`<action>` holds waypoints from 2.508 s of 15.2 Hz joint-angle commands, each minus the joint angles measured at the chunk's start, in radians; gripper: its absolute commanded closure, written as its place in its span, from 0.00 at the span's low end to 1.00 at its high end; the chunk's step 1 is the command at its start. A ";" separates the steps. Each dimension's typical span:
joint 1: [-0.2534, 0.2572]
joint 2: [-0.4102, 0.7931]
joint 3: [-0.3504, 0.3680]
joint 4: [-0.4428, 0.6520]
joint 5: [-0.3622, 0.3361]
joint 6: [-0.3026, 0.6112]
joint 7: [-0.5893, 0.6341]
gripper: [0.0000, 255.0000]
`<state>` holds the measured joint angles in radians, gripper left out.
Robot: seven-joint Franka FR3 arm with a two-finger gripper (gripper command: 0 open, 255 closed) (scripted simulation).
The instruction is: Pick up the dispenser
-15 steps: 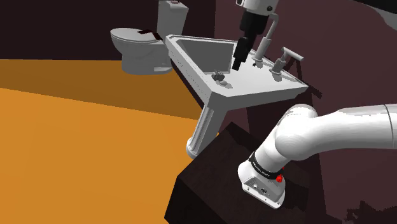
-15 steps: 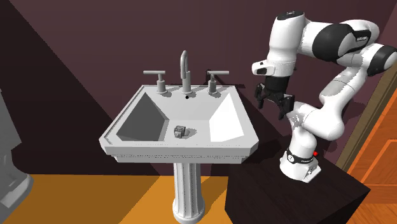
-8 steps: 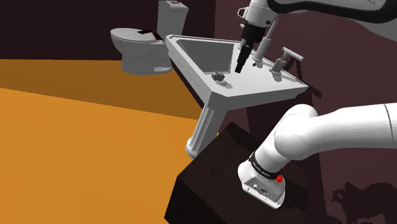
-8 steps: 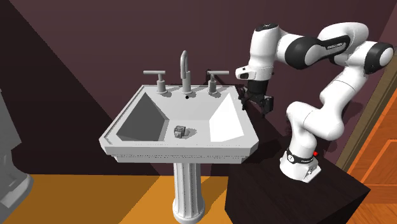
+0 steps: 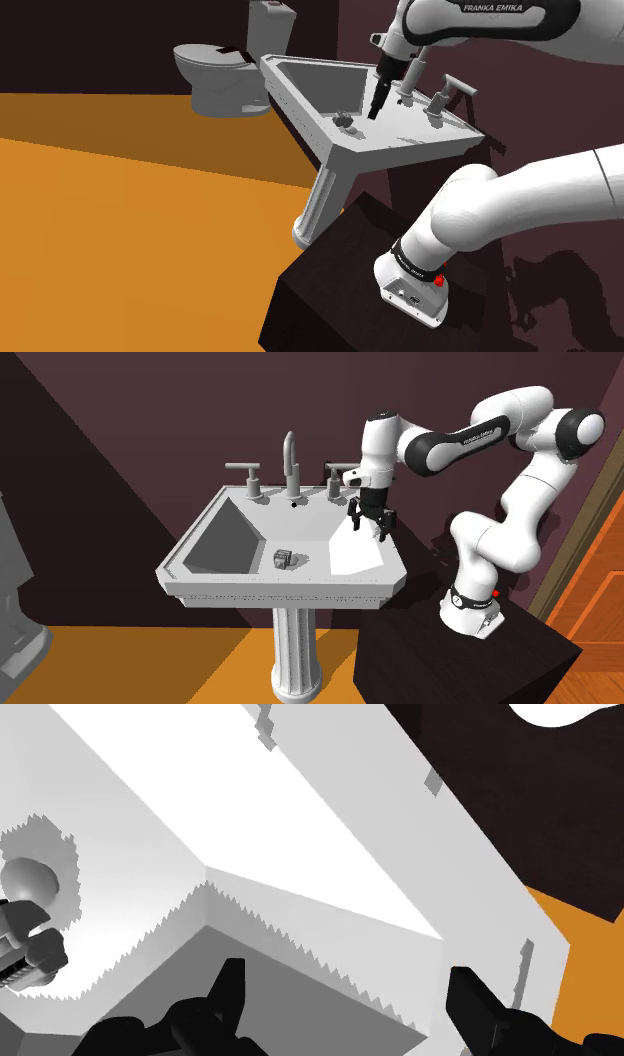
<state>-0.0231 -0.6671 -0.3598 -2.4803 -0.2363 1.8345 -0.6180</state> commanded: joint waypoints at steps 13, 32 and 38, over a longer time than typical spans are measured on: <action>0.119 0.524 -0.388 0.234 0.184 0.329 -0.569 0.00; -0.168 1.256 -0.272 0.775 0.790 0.312 -1.198 0.00; -0.179 1.276 -0.255 0.773 0.802 0.334 -1.206 1.00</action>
<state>-0.1897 0.6006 -0.6105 -1.7010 0.5616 2.1734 -1.8217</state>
